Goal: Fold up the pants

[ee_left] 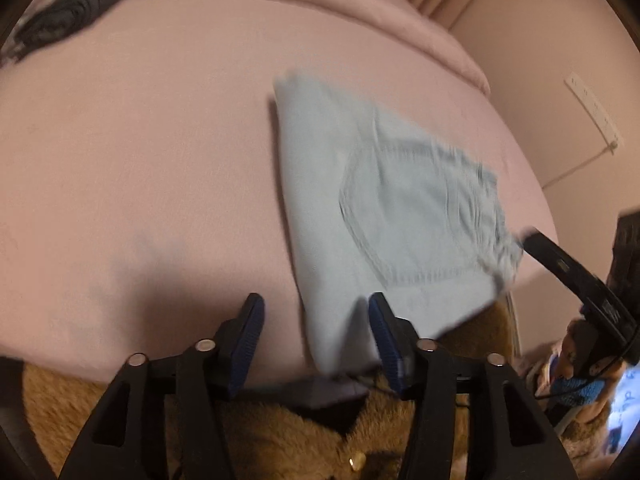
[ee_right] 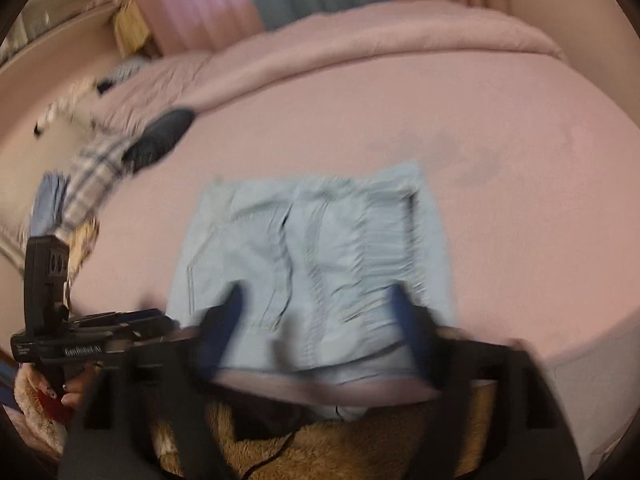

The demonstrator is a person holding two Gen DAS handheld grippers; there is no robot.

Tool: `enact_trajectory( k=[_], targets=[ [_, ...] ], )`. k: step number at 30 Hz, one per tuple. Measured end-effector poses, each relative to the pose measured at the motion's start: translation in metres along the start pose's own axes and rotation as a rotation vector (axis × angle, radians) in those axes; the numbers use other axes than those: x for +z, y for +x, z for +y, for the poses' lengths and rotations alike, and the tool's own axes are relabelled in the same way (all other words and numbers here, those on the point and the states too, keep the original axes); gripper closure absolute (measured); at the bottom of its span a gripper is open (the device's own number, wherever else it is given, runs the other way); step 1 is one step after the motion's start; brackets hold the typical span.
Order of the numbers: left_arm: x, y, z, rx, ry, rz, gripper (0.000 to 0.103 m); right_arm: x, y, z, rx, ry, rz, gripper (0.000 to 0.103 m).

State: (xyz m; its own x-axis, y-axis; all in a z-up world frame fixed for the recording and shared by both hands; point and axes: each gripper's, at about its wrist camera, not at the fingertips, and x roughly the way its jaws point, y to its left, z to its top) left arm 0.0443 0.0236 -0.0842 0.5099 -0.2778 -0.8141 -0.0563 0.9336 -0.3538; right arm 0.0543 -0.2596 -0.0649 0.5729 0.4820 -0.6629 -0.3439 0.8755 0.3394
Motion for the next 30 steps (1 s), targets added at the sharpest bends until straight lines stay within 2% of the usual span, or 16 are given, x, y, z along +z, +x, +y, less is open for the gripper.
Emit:
enact_trajectory(
  k=[1, 2, 5, 10, 13, 16, 19, 22, 26, 28, 30],
  targets=[
    [0.004, -0.004, 0.002, 0.018, -0.001, -0.024, 0.03, 0.002, -0.005, -0.008, -0.016, 0.024, -0.023, 0.002],
    [0.011, -0.009, 0.004, 0.041, -0.001, -0.052, 0.027, 0.005, -0.008, -0.017, -0.03, 0.053, -0.037, 0.002],
    [0.023, -0.005, 0.005, 0.021, 0.003, -0.073, 0.027, 0.009, -0.005, -0.046, -0.007, 0.153, -0.017, 0.002],
    [0.032, 0.018, 0.009, -0.005, -0.014, 0.0, 0.027, 0.002, 0.018, -0.072, 0.127, 0.267, 0.076, 0.002],
    [0.035, 0.031, 0.009, 0.0, -0.008, 0.031, 0.027, -0.003, 0.031, -0.07, 0.182, 0.254, 0.118, 0.003],
    [0.04, 0.044, 0.001, 0.05, 0.014, 0.03, 0.027, -0.005, 0.051, -0.071, 0.192, 0.239, 0.168, 0.006],
    [0.045, 0.052, -0.004, 0.095, 0.018, 0.015, 0.027, -0.001, 0.06, -0.07, 0.222, 0.2, 0.156, 0.006],
    [0.05, 0.058, -0.006, 0.096, 0.008, 0.0, 0.027, 0.005, 0.072, -0.069, 0.24, 0.182, 0.167, 0.006],
    [0.052, 0.064, -0.007, 0.081, -0.009, -0.016, 0.027, 0.013, 0.084, -0.052, 0.212, 0.097, 0.176, 0.005],
    [0.053, 0.064, -0.006, 0.069, -0.027, -0.017, 0.027, 0.014, 0.089, -0.05, 0.211, 0.095, 0.166, 0.005],
    [0.052, 0.063, -0.007, 0.058, -0.033, -0.022, 0.036, 0.015, 0.091, -0.046, 0.202, 0.1, 0.16, 0.006]
  ],
)
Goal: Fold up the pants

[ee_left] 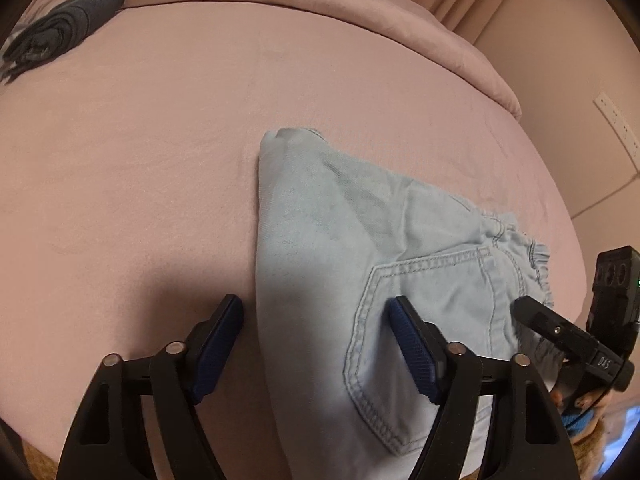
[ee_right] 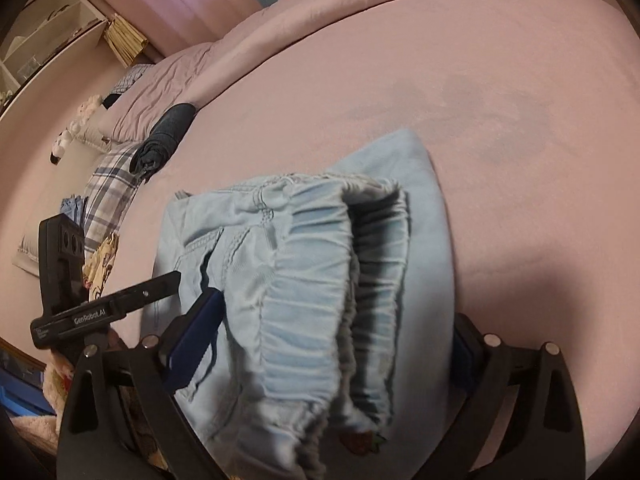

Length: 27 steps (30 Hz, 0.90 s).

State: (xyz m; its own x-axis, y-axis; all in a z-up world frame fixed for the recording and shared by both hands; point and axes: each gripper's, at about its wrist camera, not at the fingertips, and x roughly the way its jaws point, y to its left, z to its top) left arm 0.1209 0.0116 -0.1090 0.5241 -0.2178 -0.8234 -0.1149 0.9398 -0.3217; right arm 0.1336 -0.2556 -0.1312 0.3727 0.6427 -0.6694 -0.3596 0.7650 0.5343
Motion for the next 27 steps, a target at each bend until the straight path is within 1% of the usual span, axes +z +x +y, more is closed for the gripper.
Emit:
enact_trajectory(
  k=[1, 2, 3, 4, 5, 8, 10, 12, 14, 15, 17, 18, 20, 21, 22, 24, 27],
  targets=[
    [-0.001, 0.0, -0.002, -0.022, 0.0, 0.0, 0.049, 0.001, 0.001, 0.002, -0.013, -0.006, 0.0, 0.008],
    [-0.002, 0.0, -0.005, -0.042, -0.004, 0.003, 0.055, 0.0, 0.0, 0.006, -0.034, -0.014, -0.002, 0.014],
    [-0.001, 0.001, -0.007, -0.039, -0.004, 0.0, 0.057, 0.0, 0.001, 0.011, -0.054, -0.026, -0.003, 0.025],
    [-0.002, -0.001, -0.011, -0.032, 0.01, -0.007, 0.064, 0.0, 0.002, 0.016, -0.064, -0.034, -0.004, 0.031],
    [-0.004, -0.004, -0.013, -0.027, 0.019, -0.013, 0.069, -0.001, 0.001, 0.02, -0.061, -0.035, -0.009, 0.039],
    [-0.003, -0.014, -0.019, -0.026, 0.028, -0.042, 0.079, -0.002, -0.004, 0.03, -0.096, -0.042, -0.035, 0.048],
    [-0.003, -0.024, -0.021, -0.045, 0.028, -0.061, 0.08, 0.0, -0.009, 0.034, -0.098, -0.03, -0.054, 0.053],
    [0.002, -0.034, -0.023, -0.087, 0.038, -0.069, 0.08, 0.004, -0.018, 0.041, -0.082, -0.025, -0.084, 0.058],
    [0.007, -0.043, -0.026, -0.105, 0.048, -0.075, 0.08, 0.009, -0.027, 0.051, -0.062, -0.034, -0.109, 0.061],
    [0.007, -0.048, -0.025, -0.101, 0.051, -0.086, 0.08, 0.012, -0.03, 0.057, -0.043, -0.04, -0.122, 0.061],
    [0.013, -0.061, -0.027, -0.074, 0.07, -0.134, 0.08, 0.019, -0.035, 0.07, -0.018, -0.065, -0.147, 0.062],
    [0.019, -0.07, -0.026, -0.073, 0.075, -0.161, 0.08, 0.024, -0.036, 0.079, -0.025, -0.087, -0.162, 0.062],
    [0.032, -0.078, -0.02, -0.068, 0.066, -0.186, 0.08, 0.036, -0.035, 0.094, -0.037, -0.123, -0.194, 0.062],
    [0.036, -0.08, -0.017, -0.057, 0.062, -0.193, 0.08, 0.043, -0.032, 0.098, -0.028, -0.126, -0.201, 0.061],
    [0.044, -0.083, -0.013, -0.031, 0.063, -0.209, 0.08, 0.049, -0.028, 0.101, -0.018, -0.124, -0.202, 0.061],
    [0.053, -0.082, -0.006, -0.01, 0.065, -0.225, 0.08, 0.061, -0.015, 0.107, -0.008, -0.129, -0.198, 0.061],
    [0.062, -0.07, 0.011, 0.026, 0.036, -0.221, 0.08, 0.068, 0.013, 0.107, 0.002, -0.107, -0.174, 0.061]
  ],
)
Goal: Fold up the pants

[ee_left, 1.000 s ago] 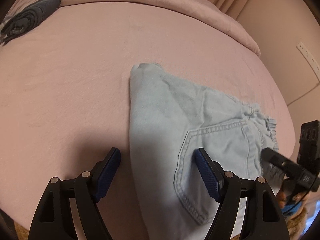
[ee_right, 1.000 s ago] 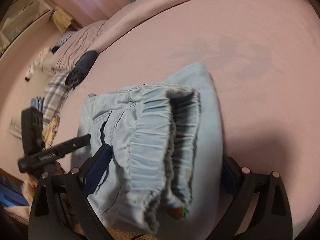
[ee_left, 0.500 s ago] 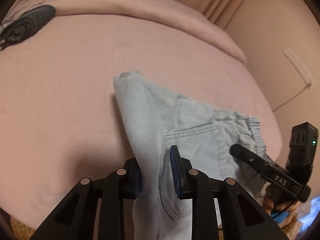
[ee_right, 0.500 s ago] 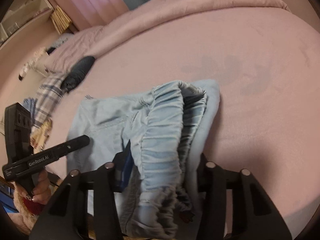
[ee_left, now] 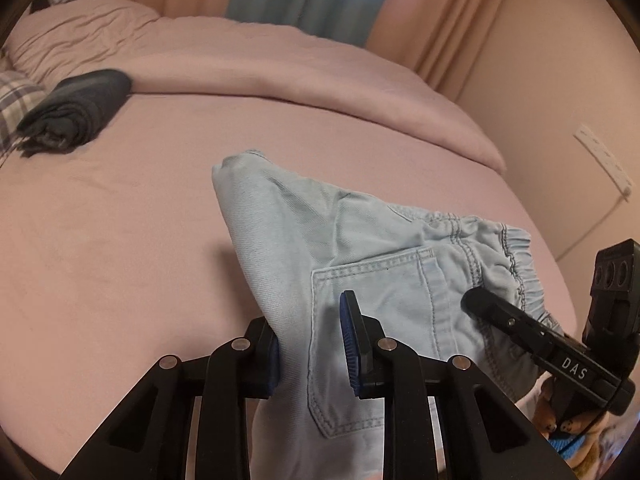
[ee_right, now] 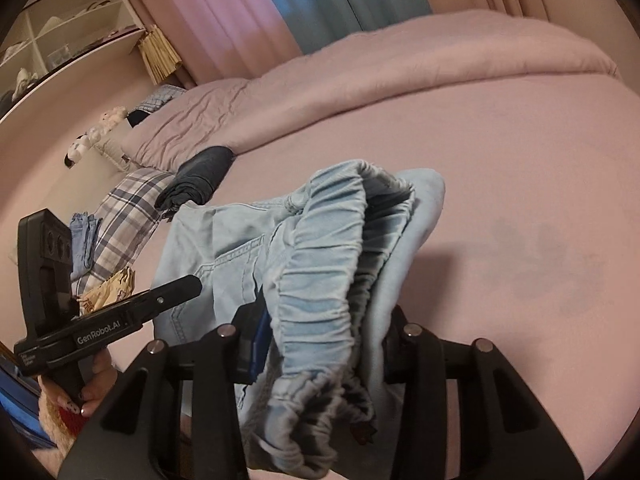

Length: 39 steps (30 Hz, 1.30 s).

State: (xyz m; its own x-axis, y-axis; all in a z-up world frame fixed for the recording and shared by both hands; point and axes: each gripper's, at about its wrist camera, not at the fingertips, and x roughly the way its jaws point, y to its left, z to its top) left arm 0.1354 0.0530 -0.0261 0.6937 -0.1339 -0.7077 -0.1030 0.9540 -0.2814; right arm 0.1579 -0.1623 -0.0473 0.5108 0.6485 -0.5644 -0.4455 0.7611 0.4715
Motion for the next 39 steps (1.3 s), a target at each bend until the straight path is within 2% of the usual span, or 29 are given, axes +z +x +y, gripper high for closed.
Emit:
enact_trajectory(
  k=[3, 4, 6, 7, 10, 13, 15, 16, 17, 19, 22, 24, 25, 27, 31, 34, 39],
  targets=[
    [-0.011, 0.021, 0.027, 0.062, -0.059, 0.025, 0.08, -0.012, 0.032, -0.009, -0.01, 0.043, 0.065, 0.06],
    [-0.015, 0.029, 0.033, 0.074, -0.077, 0.035, 0.08, -0.017, 0.04, -0.012, -0.036, 0.053, 0.085, 0.059],
    [-0.023, 0.036, 0.04, 0.108, -0.095, 0.036, 0.08, -0.026, 0.056, -0.018, -0.129, 0.047, 0.112, 0.051],
    [-0.026, 0.04, 0.043, 0.122, -0.09, 0.039, 0.08, -0.029, 0.06, -0.021, -0.146, 0.044, 0.122, 0.048],
    [-0.03, 0.044, 0.042, 0.134, -0.069, 0.041, 0.08, -0.029, 0.058, -0.025, -0.135, 0.056, 0.112, 0.042],
    [-0.034, 0.047, 0.043, 0.151, -0.078, 0.048, 0.078, -0.03, 0.061, -0.024, -0.169, 0.051, 0.106, 0.034],
    [-0.034, 0.053, 0.042, 0.163, -0.087, 0.055, 0.073, -0.031, 0.061, -0.022, -0.186, 0.037, 0.092, 0.028],
    [-0.036, 0.053, 0.044, 0.167, -0.097, 0.056, 0.067, -0.033, 0.058, -0.027, -0.195, 0.032, 0.088, 0.027],
    [-0.038, 0.049, 0.048, 0.17, -0.106, 0.055, 0.06, -0.034, 0.057, -0.026, -0.208, 0.032, 0.083, 0.024],
    [-0.038, 0.046, 0.052, 0.179, -0.139, 0.052, 0.053, -0.034, 0.054, -0.027, -0.231, 0.041, 0.075, 0.019],
    [-0.041, 0.034, 0.054, 0.171, -0.17, 0.055, 0.05, -0.034, 0.044, -0.021, -0.273, 0.039, 0.069, 0.016],
    [-0.043, 0.021, 0.05, 0.198, -0.176, 0.059, 0.041, -0.033, 0.031, -0.014, -0.308, 0.012, 0.048, 0.016],
    [-0.044, 0.015, 0.048, 0.215, -0.181, 0.054, 0.034, -0.033, 0.024, -0.01, -0.327, -0.002, 0.033, 0.016],
    [-0.047, -0.001, 0.042, 0.241, -0.183, 0.033, 0.029, -0.03, 0.006, -0.002, -0.352, -0.027, -0.007, 0.014],
    [-0.054, -0.038, 0.024, 0.238, -0.161, -0.027, 0.012, -0.025, -0.033, 0.012, -0.351, -0.039, -0.093, 0.007],
    [-0.06, -0.061, 0.008, 0.249, -0.113, -0.098, 0.01, -0.025, -0.053, 0.02, -0.348, -0.045, -0.119, 0.003],
    [-0.071, -0.08, -0.008, 0.264, -0.069, -0.099, 0.009, -0.031, -0.072, 0.036, -0.373, -0.084, -0.139, 0.003]
  ],
)
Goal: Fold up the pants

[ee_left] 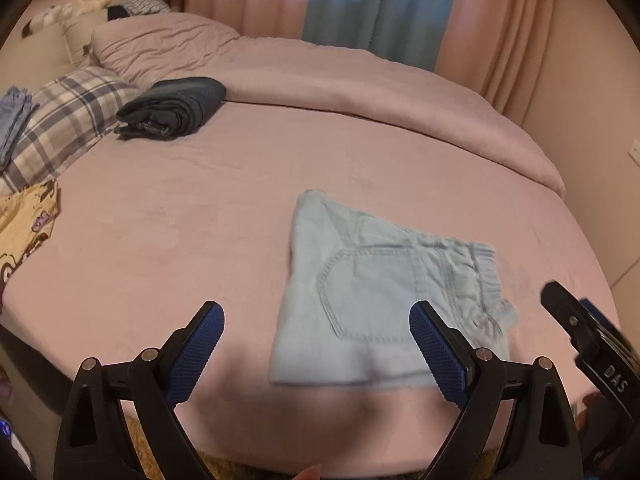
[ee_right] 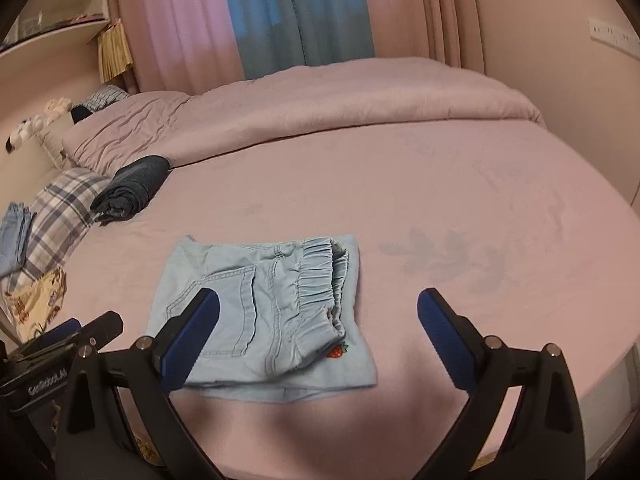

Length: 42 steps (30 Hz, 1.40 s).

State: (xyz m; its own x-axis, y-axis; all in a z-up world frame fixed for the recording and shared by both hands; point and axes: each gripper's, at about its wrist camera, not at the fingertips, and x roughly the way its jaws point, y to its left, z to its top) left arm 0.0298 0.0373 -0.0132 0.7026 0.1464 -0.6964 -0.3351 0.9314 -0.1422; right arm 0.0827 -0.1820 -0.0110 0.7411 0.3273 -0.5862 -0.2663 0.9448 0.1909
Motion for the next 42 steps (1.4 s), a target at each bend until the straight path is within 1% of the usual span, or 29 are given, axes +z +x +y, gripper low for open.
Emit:
enact_trajectory(
  k=[4, 8, 10, 18, 25, 42],
  targets=[
    [-0.006, -0.015, -0.008, -0.016, 0.011, -0.004, 0.009, -0.001, -0.01, 0.009, -0.04, -0.032, -0.021, 0.003],
    [-0.01, -0.022, -0.015, 0.02, 0.026, -0.017, 0.009, -0.003, -0.021, 0.01, -0.06, -0.027, -0.038, 0.003],
    [-0.012, -0.025, -0.017, 0.011, 0.037, -0.014, 0.009, -0.004, -0.026, 0.011, -0.072, -0.029, -0.045, 0.003],
    [-0.019, -0.031, -0.023, 0.015, 0.022, -0.003, 0.009, -0.01, -0.037, 0.014, -0.092, -0.04, -0.048, 0.003],
    [-0.024, -0.033, -0.031, 0.019, 0.021, 0.004, 0.009, -0.012, -0.039, 0.017, -0.103, -0.052, -0.044, 0.003],
    [-0.027, -0.031, -0.032, 0.019, 0.011, 0.014, 0.009, -0.014, -0.033, 0.018, -0.119, -0.065, -0.027, 0.003]
  ],
)
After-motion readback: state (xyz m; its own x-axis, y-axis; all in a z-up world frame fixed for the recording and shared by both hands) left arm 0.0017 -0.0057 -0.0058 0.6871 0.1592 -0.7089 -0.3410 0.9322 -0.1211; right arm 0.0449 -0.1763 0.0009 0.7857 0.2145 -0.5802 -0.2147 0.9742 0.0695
